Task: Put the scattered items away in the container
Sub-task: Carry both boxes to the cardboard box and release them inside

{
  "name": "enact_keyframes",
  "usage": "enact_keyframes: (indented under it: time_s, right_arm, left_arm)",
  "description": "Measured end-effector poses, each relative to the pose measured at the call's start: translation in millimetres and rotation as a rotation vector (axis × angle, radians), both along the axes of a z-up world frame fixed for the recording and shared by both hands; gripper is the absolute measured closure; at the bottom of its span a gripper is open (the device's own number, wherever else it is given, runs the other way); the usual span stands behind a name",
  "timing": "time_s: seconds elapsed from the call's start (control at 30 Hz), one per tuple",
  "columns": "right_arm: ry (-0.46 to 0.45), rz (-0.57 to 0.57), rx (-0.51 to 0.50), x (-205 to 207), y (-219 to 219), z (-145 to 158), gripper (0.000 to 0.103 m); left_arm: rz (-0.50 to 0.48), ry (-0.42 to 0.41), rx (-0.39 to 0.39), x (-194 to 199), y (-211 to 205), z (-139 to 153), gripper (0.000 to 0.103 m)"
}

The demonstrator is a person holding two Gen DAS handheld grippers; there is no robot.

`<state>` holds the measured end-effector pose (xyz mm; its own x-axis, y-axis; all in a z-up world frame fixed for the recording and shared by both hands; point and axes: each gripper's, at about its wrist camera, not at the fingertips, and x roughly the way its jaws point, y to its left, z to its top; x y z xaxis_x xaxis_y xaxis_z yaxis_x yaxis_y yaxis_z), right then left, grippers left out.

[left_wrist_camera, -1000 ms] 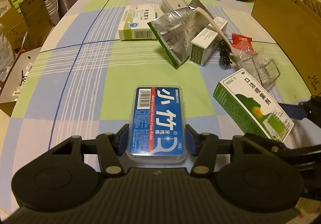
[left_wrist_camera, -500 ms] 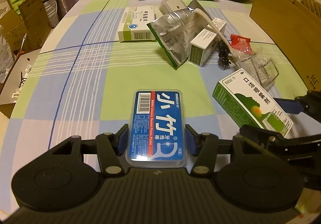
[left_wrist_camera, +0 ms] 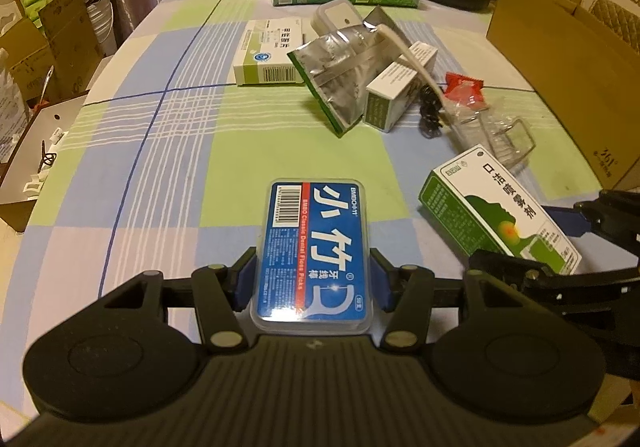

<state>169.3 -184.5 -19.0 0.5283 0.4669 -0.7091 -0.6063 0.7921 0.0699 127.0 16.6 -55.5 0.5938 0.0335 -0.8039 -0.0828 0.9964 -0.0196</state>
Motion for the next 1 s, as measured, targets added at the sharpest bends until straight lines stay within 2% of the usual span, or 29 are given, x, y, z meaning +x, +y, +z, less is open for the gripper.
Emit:
enact_keyframes:
  time_s: [0.23, 0.53, 1.0]
  right_arm:
    - [-0.049, -0.052, 0.023, -18, -22, 28, 0.051]
    - [-0.133, -0.157, 0.027, -28, -73, 65, 0.051]
    - [-0.267, -0.379, 0.048, -9, -182, 132, 0.05]
  left_arm:
    - [-0.019, -0.036, -0.01, -19, -19, 24, 0.052]
    - [-0.108, -0.095, -0.003, -25, -64, 60, 0.052]
    - [-0.319, -0.204, -0.017, 20, -171, 113, 0.052]
